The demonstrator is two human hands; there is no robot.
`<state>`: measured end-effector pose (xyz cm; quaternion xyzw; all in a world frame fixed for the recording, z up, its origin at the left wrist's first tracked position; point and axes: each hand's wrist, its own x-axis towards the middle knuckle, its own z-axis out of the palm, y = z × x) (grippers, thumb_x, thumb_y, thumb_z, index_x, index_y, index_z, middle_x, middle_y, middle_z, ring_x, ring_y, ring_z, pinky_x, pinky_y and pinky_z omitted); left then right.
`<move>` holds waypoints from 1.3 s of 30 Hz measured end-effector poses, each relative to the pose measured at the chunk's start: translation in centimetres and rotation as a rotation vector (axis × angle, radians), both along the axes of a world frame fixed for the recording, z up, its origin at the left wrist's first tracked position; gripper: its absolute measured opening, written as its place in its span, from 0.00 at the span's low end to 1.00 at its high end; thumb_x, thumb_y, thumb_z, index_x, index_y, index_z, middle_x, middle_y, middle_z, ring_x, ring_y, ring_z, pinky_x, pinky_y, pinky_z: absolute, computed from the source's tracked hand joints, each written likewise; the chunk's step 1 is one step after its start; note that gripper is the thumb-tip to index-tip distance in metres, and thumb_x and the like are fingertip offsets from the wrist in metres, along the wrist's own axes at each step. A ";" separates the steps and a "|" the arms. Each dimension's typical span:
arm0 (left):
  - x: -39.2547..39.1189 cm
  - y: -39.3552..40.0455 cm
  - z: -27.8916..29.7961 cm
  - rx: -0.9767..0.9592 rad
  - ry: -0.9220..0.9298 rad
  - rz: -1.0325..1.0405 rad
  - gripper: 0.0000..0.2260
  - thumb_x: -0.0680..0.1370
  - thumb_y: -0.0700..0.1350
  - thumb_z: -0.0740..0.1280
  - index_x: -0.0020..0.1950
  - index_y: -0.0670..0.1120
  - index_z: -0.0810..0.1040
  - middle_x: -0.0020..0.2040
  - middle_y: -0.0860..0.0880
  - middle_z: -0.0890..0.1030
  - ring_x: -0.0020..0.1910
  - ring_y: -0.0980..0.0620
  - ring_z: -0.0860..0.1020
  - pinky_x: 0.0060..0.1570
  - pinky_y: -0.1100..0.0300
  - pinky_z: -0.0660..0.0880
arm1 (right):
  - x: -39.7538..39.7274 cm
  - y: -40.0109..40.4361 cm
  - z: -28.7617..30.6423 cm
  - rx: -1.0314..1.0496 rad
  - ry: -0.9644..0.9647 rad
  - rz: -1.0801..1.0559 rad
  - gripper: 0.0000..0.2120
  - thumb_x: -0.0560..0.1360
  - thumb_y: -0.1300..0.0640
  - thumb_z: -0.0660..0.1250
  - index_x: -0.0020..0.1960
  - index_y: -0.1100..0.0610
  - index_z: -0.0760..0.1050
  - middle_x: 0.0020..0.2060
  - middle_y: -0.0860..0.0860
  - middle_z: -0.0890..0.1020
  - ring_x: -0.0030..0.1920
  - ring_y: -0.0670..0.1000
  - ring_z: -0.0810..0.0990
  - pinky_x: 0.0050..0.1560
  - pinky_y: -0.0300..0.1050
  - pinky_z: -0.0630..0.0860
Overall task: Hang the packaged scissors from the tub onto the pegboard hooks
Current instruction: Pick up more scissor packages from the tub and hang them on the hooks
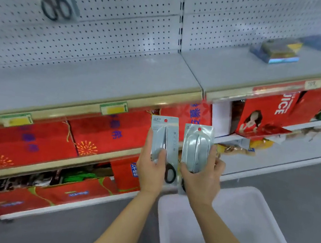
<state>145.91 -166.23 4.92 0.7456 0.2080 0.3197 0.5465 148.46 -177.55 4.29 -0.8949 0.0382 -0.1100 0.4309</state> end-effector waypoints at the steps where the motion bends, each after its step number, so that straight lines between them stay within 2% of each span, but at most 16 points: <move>1: 0.3 1.5 1.6 0.008 -0.036 0.036 0.30 0.77 0.39 0.68 0.75 0.59 0.65 0.63 0.74 0.70 0.63 0.70 0.70 0.59 0.74 0.67 | 0.4 1.3 1.8 0.009 -0.033 0.027 0.50 0.63 0.45 0.77 0.78 0.50 0.56 0.57 0.55 0.68 0.51 0.57 0.76 0.42 0.54 0.79; 2: 0.6 2.8 3.4 0.015 -0.067 0.072 0.30 0.76 0.39 0.68 0.75 0.59 0.66 0.62 0.74 0.70 0.63 0.70 0.71 0.60 0.71 0.68 | 0.7 2.5 3.6 0.012 -0.061 0.054 0.49 0.64 0.44 0.76 0.78 0.50 0.55 0.58 0.55 0.68 0.52 0.56 0.75 0.43 0.53 0.78; 4: 0.9 5.4 7.1 0.037 -0.126 0.141 0.30 0.76 0.41 0.69 0.73 0.62 0.66 0.64 0.68 0.72 0.64 0.64 0.72 0.63 0.64 0.70 | 1.1 4.8 7.0 0.021 -0.121 0.110 0.49 0.66 0.42 0.75 0.78 0.49 0.53 0.61 0.54 0.67 0.55 0.55 0.73 0.47 0.52 0.77; 5: 1.0 6.6 8.9 0.042 -0.156 0.163 0.30 0.76 0.42 0.70 0.72 0.64 0.65 0.65 0.67 0.72 0.65 0.64 0.72 0.63 0.65 0.69 | 1.3 5.9 8.5 0.035 -0.153 0.135 0.49 0.66 0.43 0.75 0.78 0.48 0.53 0.62 0.54 0.66 0.56 0.55 0.73 0.48 0.52 0.77; 9: 0.9 11.1 15.2 0.031 -0.322 0.193 0.31 0.74 0.42 0.74 0.73 0.58 0.68 0.62 0.77 0.68 0.64 0.76 0.65 0.61 0.78 0.62 | 1.9 10.4 14.3 0.101 -0.286 0.199 0.49 0.64 0.44 0.77 0.78 0.48 0.55 0.61 0.53 0.66 0.56 0.56 0.75 0.44 0.53 0.79; 11: 0.8 13.4 17.6 0.035 -0.381 0.215 0.32 0.73 0.41 0.75 0.74 0.55 0.69 0.61 0.77 0.69 0.65 0.76 0.65 0.60 0.79 0.61 | 2.2 12.5 16.9 0.126 -0.355 0.225 0.49 0.63 0.45 0.77 0.78 0.48 0.55 0.60 0.53 0.67 0.54 0.55 0.75 0.42 0.51 0.78; 14: 0.8 16.6 21.1 0.061 -0.445 0.253 0.32 0.72 0.42 0.76 0.73 0.57 0.69 0.61 0.77 0.69 0.65 0.75 0.66 0.60 0.79 0.61 | 2.5 15.2 20.1 0.172 -0.418 0.244 0.49 0.63 0.47 0.76 0.78 0.46 0.54 0.57 0.51 0.66 0.50 0.55 0.77 0.40 0.50 0.79; 18: 1.1 20.4 24.9 0.068 -0.508 0.238 0.32 0.73 0.42 0.76 0.73 0.56 0.69 0.60 0.77 0.69 0.63 0.78 0.65 0.57 0.82 0.61 | 2.7 18.4 23.5 0.204 -0.430 0.264 0.49 0.65 0.46 0.76 0.78 0.44 0.53 0.58 0.49 0.65 0.49 0.53 0.77 0.43 0.51 0.79; 22: 2.0 23.7 27.9 0.074 -0.542 0.221 0.33 0.72 0.43 0.76 0.73 0.60 0.69 0.63 0.75 0.70 0.66 0.75 0.65 0.59 0.79 0.62 | 3.1 21.1 26.3 0.225 -0.476 0.242 0.47 0.66 0.48 0.76 0.78 0.46 0.55 0.61 0.50 0.65 0.51 0.51 0.74 0.44 0.49 0.76; 26: 3.2 26.2 30.4 0.074 -0.562 0.198 0.34 0.70 0.43 0.78 0.72 0.59 0.70 0.61 0.75 0.70 0.62 0.78 0.66 0.56 0.82 0.62 | 4.3 23.4 28.0 0.259 -0.494 0.239 0.47 0.67 0.48 0.75 0.78 0.45 0.53 0.59 0.50 0.65 0.46 0.51 0.75 0.42 0.49 0.77; 29: 4.0 27.5 31.3 0.097 -0.556 0.199 0.34 0.70 0.43 0.78 0.72 0.60 0.70 0.59 0.76 0.70 0.61 0.79 0.66 0.54 0.82 0.63 | 4.9 24.9 28.7 0.262 -0.503 0.240 0.47 0.67 0.49 0.75 0.78 0.45 0.52 0.59 0.50 0.64 0.45 0.49 0.72 0.40 0.46 0.74; 33: 5.2 28.6 31.9 0.090 -0.518 0.211 0.33 0.71 0.42 0.77 0.72 0.58 0.70 0.53 0.73 0.73 0.54 0.81 0.68 0.47 0.84 0.63 | 5.6 26.5 29.3 0.261 -0.505 0.253 0.48 0.67 0.48 0.75 0.78 0.44 0.50 0.58 0.48 0.63 0.44 0.48 0.73 0.41 0.46 0.76; 37: 6.9 29.7 32.2 0.082 -0.486 0.230 0.33 0.70 0.43 0.77 0.72 0.58 0.70 0.51 0.70 0.73 0.51 0.81 0.69 0.44 0.83 0.65 | 6.7 27.4 29.9 0.264 -0.515 0.271 0.48 0.67 0.47 0.75 0.78 0.45 0.50 0.59 0.48 0.63 0.43 0.47 0.73 0.39 0.43 0.75; 39: 7.7 30.1 32.2 0.089 -0.455 0.250 0.34 0.70 0.45 0.78 0.72 0.61 0.69 0.51 0.68 0.74 0.51 0.78 0.71 0.43 0.79 0.67 | 7.3 27.7 29.9 0.263 -0.523 0.287 0.49 0.67 0.47 0.75 0.79 0.45 0.50 0.58 0.47 0.63 0.43 0.47 0.73 0.39 0.43 0.74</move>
